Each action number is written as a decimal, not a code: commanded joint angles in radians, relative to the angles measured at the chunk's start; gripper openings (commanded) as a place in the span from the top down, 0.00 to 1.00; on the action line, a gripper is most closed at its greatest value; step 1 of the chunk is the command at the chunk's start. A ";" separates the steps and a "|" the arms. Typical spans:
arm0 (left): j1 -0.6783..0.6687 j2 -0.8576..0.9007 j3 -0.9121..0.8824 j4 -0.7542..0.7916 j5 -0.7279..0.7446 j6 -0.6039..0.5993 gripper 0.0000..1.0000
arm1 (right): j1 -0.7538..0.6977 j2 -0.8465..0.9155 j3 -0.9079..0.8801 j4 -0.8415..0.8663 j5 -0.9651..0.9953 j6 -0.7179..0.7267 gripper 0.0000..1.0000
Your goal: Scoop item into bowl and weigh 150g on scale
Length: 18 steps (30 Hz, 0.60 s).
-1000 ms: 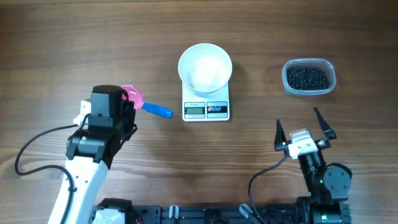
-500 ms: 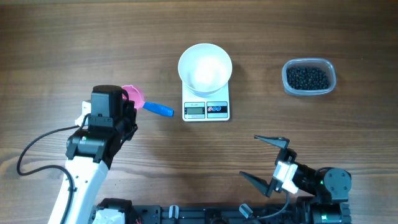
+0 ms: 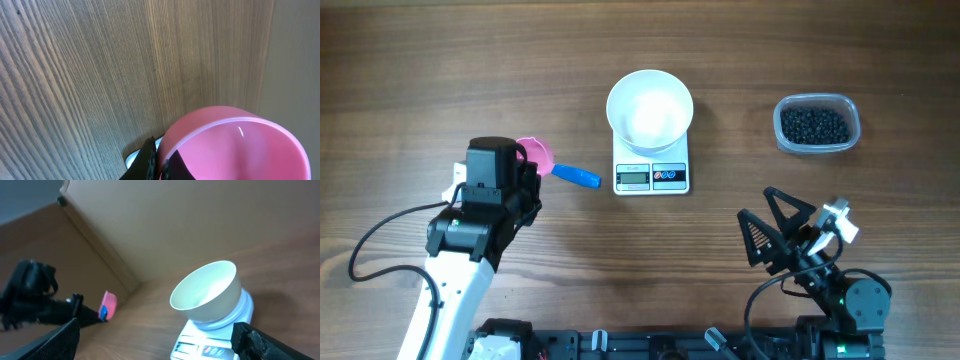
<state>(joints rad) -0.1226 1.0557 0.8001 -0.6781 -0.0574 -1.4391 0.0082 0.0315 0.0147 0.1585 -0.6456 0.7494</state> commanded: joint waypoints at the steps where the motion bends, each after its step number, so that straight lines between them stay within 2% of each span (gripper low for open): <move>1: -0.005 -0.010 0.000 0.001 0.010 -0.012 0.96 | 0.004 0.096 0.114 -0.087 -0.009 0.091 0.00; 4: -0.005 -0.010 0.000 0.013 0.037 -0.008 0.96 | 0.004 0.276 0.258 -0.235 -0.073 0.019 0.00; 7: -0.019 -0.011 0.000 0.016 0.054 -0.005 0.96 | 0.004 0.533 0.472 -0.365 -0.231 -0.106 0.00; 9: -0.039 -0.011 0.000 0.016 0.054 -0.005 0.96 | 0.004 0.638 0.566 -0.426 -0.340 -0.141 0.00; 13: -0.079 -0.010 0.000 0.048 0.053 -0.005 0.96 | 0.004 0.798 0.633 -0.417 -0.637 -0.096 0.00; 17: -0.101 -0.010 0.000 0.099 0.050 -0.005 0.96 | 0.004 0.896 0.633 -0.377 -0.551 -0.068 0.00; 18: -0.111 -0.011 0.000 0.102 0.050 -0.005 0.96 | 0.005 0.935 0.633 -0.332 -0.525 -0.114 0.00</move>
<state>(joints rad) -0.2142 1.0542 0.8001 -0.5865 -0.0113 -1.4387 0.0090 0.9031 0.6308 -0.2363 -1.1706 0.6693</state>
